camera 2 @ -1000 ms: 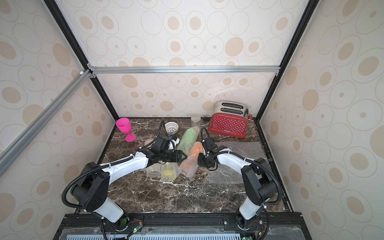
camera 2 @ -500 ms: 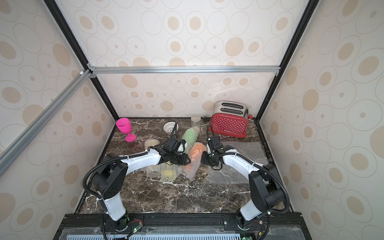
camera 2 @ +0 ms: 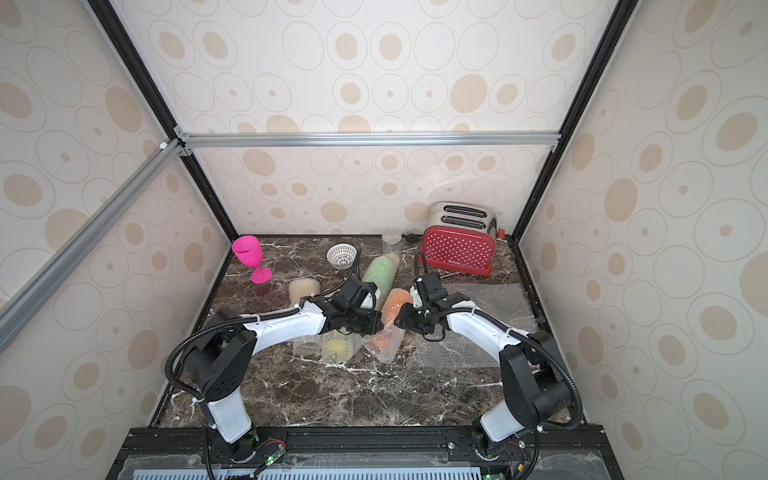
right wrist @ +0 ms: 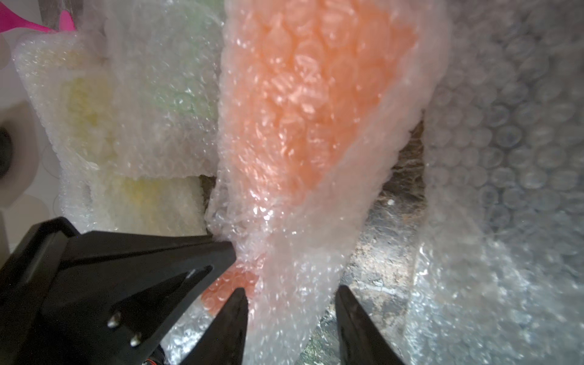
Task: Unpack wine glasses from bubble wrap
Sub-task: Unwrap the bubble wrap at the center of the board.
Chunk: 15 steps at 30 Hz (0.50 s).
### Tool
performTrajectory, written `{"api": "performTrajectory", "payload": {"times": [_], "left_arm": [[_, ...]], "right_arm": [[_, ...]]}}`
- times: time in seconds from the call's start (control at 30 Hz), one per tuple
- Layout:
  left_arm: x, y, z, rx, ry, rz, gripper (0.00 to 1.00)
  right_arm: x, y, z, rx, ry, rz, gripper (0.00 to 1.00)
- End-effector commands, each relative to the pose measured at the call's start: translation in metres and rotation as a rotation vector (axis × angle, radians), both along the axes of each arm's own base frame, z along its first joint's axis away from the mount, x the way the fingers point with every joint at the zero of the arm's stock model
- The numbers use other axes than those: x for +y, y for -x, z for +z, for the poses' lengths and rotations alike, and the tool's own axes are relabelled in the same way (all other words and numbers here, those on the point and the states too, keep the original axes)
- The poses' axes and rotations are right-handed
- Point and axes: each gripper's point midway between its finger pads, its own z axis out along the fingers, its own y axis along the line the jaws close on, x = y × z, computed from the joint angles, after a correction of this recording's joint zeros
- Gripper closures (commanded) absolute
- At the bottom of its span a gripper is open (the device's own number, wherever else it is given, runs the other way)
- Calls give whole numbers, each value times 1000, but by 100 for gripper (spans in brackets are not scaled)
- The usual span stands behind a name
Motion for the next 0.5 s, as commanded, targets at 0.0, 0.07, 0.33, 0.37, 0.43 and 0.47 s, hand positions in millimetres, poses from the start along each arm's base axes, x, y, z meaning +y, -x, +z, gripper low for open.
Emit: {"api": "performTrajectory", "payload": {"times": [0.0, 0.07, 0.33, 0.37, 0.43, 0.47], "left_arm": [[-3, 4, 16, -25, 27, 48, 100], [-5, 8, 18, -19, 47, 63, 100], [3, 10, 28, -22, 113, 185, 100], [4, 11, 29, -20, 123, 193, 100], [2, 13, 31, -17, 142, 200, 100], [2, 14, 31, -13, 148, 199, 100]], "right_arm": [[7, 5, -4, 16, -11, 12, 52], [11, 8, -9, 27, -6, 23, 52], [1, 23, -29, 70, 62, 29, 60], [0, 25, -32, 75, 73, 30, 62], [-2, 28, -34, 79, 80, 30, 66], [-2, 28, -35, 78, 80, 30, 70]]}}
